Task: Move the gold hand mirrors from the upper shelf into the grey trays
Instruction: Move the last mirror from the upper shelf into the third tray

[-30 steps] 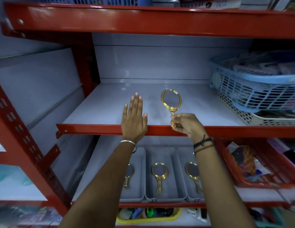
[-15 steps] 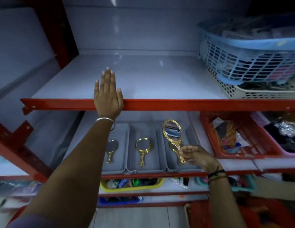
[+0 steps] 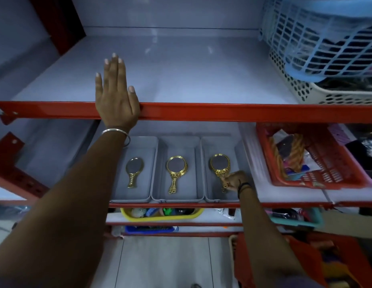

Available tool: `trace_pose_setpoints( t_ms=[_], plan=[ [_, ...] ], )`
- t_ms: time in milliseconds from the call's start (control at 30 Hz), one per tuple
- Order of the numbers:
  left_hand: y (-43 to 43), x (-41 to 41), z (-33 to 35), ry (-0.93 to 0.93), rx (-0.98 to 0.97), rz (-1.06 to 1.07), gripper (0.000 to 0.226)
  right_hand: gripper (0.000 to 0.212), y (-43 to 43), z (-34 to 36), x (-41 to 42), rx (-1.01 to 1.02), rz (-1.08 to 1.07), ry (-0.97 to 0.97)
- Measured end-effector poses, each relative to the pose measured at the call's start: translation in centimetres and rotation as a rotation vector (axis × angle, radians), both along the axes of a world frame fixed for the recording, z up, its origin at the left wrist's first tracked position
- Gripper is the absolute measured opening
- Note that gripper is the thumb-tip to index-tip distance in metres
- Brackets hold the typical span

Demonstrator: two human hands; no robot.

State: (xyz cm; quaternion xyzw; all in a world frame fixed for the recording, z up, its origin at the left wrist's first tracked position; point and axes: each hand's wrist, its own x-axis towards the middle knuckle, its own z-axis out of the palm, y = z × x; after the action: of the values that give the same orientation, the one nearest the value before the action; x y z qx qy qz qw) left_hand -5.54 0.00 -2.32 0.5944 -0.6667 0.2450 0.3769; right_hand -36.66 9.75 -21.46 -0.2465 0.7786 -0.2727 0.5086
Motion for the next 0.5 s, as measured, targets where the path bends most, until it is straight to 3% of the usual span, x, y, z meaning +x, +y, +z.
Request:
trace_pose_setpoints(
  t_ms=[100,267,400,500],
  plan=[
    [-0.2,0.0,0.0,-0.004,-0.006,0.003,0.062,0.031,0.0,-1.3,-0.1,0.005,0.021,0.076],
    [-0.2,0.0,-0.1,-0.004,-0.007,-0.002,0.062,0.030,0.6,-1.8,0.4,0.055,0.083,0.384],
    [-0.2,0.0,-0.1,0.005,-0.001,-0.017,0.061,0.043,0.9,-2.4,0.8,0.028,0.089,0.454],
    [0.0,0.1,-0.1,0.005,0.016,-0.016,0.061,0.028,0.9,-2.5,1.1,0.005,0.092,0.453]
  ],
)
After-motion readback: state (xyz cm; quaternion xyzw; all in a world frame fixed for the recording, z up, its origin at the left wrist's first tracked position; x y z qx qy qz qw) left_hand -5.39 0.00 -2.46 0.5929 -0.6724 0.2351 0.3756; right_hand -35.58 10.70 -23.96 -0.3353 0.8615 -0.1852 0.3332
